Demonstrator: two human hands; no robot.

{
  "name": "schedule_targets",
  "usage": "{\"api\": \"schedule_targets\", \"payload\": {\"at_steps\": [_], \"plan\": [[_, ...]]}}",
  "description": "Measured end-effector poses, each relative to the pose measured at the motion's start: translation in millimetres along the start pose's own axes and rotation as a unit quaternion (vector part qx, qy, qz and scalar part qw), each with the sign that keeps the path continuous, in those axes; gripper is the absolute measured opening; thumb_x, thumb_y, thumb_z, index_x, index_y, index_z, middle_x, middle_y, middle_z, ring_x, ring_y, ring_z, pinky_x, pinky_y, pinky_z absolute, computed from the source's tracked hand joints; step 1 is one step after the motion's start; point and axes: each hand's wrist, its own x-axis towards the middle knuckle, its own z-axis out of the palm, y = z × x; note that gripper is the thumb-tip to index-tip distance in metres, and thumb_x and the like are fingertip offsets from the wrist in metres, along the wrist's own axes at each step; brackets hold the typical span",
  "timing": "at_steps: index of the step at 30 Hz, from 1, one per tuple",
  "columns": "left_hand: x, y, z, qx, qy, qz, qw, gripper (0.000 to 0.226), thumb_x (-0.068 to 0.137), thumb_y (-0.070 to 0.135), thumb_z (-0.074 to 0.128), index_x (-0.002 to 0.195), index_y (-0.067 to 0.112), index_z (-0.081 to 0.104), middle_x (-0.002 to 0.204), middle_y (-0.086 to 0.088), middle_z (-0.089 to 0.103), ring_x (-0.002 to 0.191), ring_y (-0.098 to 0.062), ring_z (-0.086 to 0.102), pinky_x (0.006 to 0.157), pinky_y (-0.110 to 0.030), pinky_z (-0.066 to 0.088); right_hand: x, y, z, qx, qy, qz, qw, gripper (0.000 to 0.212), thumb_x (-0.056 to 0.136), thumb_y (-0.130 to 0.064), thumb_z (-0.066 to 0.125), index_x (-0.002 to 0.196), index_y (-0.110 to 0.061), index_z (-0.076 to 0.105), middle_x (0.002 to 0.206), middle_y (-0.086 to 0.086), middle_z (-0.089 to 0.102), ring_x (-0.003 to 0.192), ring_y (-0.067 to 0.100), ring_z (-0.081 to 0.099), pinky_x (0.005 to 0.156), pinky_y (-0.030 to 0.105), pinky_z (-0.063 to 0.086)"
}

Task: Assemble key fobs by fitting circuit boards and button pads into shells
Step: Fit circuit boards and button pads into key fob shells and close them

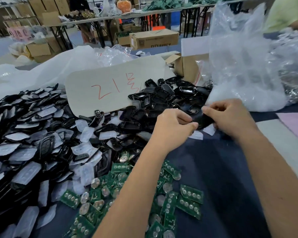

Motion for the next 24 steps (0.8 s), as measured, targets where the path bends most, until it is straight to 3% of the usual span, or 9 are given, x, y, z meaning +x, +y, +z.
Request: {"api": "schedule_targets", "payload": {"at_steps": [2,6,10,12,13,15,18,21,24], "plan": [[-1.4,5.0,23.7,0.027,-0.032,0.003,0.999,0.008,0.085,0.017,0.081,0.090,0.013,0.076,0.082,-0.005,0.077,0.082,-0.023,0.076,0.081,-0.037,0.062,3.0,6.9,-15.4,-0.052,0.021,0.013,0.998,0.023,0.088,-0.030,0.079,0.069,-0.019,0.073,0.062,0.000,0.068,0.058,0.016,0.061,0.059,0.030,0.045],[-4.8,6.5,43.5,0.102,-0.051,0.037,0.993,0.009,0.085,0.018,0.079,0.094,0.018,0.079,0.082,0.011,0.072,0.072,-0.002,0.065,0.069,-0.011,0.048,4.6,12.5,-30.8,-0.107,0.048,0.034,0.993,0.020,0.085,-0.026,0.082,0.069,-0.027,0.070,0.071,-0.009,0.067,0.068,-0.001,0.057,0.059,0.021,0.041],[-5.2,6.8,30.3,0.117,-0.030,0.066,0.990,0.008,0.085,0.012,0.079,0.093,0.013,0.078,0.080,0.011,0.071,0.069,0.005,0.066,0.066,-0.005,0.046,4.6,9.0,-31.2,-0.110,0.073,0.007,0.991,0.014,0.086,-0.026,0.080,0.074,-0.025,0.073,0.069,-0.011,0.065,0.069,-0.003,0.057,0.064,0.022,0.041],[-5.3,8.5,16.7,0.116,-0.011,0.094,0.989,0.007,0.085,0.007,0.078,0.089,0.013,0.077,0.075,0.010,0.070,0.069,0.001,0.069,0.071,-0.015,0.054,3.0,-0.2,-25.3,-0.116,0.045,-0.031,0.992,0.017,0.086,-0.026,0.079,0.071,-0.026,0.072,0.068,-0.012,0.065,0.070,-0.002,0.060,0.058,0.011,0.038],[-4.8,8.4,8.7,0.122,0.009,0.107,0.987,0.009,0.085,0.007,0.077,0.087,0.015,0.077,0.075,0.010,0.071,0.071,-0.003,0.071,0.073,-0.021,0.057,1.7,-6.5,-21.1,-0.125,0.020,-0.053,0.990,0.021,0.087,-0.027,0.079,0.068,-0.027,0.070,0.067,-0.012,0.065,0.069,-0.001,0.061,0.055,0.007,0.035],[-3.3,6.4,-11.4,0.160,0.070,0.130,0.976,0.012,0.084,0.010,0.077,0.084,0.022,0.076,0.075,0.015,0.071,0.071,0.001,0.067,0.074,-0.020,0.057,-1.7,-21.3,-11.1,-0.150,-0.038,-0.092,0.984,0.024,0.088,-0.029,0.079,0.066,-0.028,0.069,0.065,-0.012,0.065,0.065,0.000,0.060,0.054,0.008,0.035],[-6.4,0.8,-47.3,0.263,0.110,0.128,0.950,0.012,0.082,0.020,0.080,0.085,0.029,0.072,0.079,0.018,0.069,0.077,0.004,0.063,0.076,-0.020,0.052,-10.7,-44.8,6.7,-0.188,-0.191,-0.098,0.958,0.020,0.089,-0.031,0.078,0.072,-0.021,0.073,0.060,-0.005,0.070,0.053,0.007,0.066,0.052,0.019,0.047],[-14.2,-6.3,-82.3,0.358,0.006,0.072,0.931,0.026,0.072,0.036,0.090,0.090,0.034,0.071,0.089,0.016,0.067,0.080,0.008,0.056,0.069,-0.018,0.042,-23.2,-65.2,27.0,-0.221,-0.409,-0.012,0.885,0.026,0.087,-0.039,0.083,0.092,-0.016,0.074,0.071,0.006,0.077,0.060,0.016,0.076,0.054,0.025,0.058],[-21.0,-7.3,-104.0,0.365,-0.137,0.022,0.921,0.041,0.066,0.035,0.096,0.100,0.038,0.074,0.100,0.016,0.068,0.089,0.007,0.058,0.073,-0.018,0.044,-35.9,-80.9,48.4,-0.289,-0.494,-0.008,0.820,0.051,0.075,-0.050,0.090,0.100,-0.008,0.074,0.073,0.010,0.078,0.063,0.019,0.077,0.066,0.035,0.066]]}}
